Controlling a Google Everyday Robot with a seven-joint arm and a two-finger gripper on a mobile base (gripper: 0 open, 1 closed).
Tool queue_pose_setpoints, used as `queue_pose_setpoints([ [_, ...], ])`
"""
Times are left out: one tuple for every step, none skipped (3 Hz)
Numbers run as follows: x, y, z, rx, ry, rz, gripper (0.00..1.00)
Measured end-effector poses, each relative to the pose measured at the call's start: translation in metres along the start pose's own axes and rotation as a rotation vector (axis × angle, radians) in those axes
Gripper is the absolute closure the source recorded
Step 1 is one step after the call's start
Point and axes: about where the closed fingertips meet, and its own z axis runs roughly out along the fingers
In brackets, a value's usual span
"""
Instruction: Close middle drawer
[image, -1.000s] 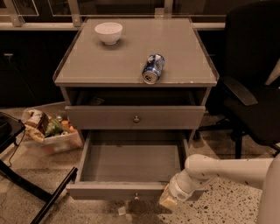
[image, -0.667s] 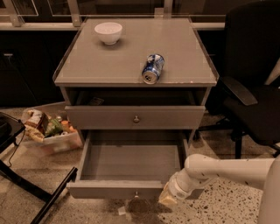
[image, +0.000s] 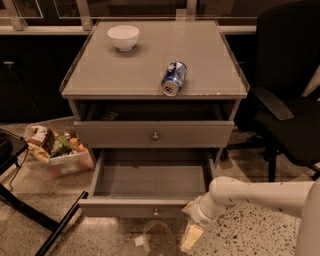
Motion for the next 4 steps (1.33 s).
queue_pose_setpoints([
  [-0.015, -0.037, 0.004, 0.099, -0.042, -0.054, 0.0],
  [-0.032, -0.077, 0.009, 0.214, -0.093, -0.076, 0.0],
  [-0.032, -0.077, 0.009, 0.214, -0.093, -0.076, 0.0],
  [-0.03, -0.086, 0.01, 0.234, -0.107, -0.073, 0.0],
])
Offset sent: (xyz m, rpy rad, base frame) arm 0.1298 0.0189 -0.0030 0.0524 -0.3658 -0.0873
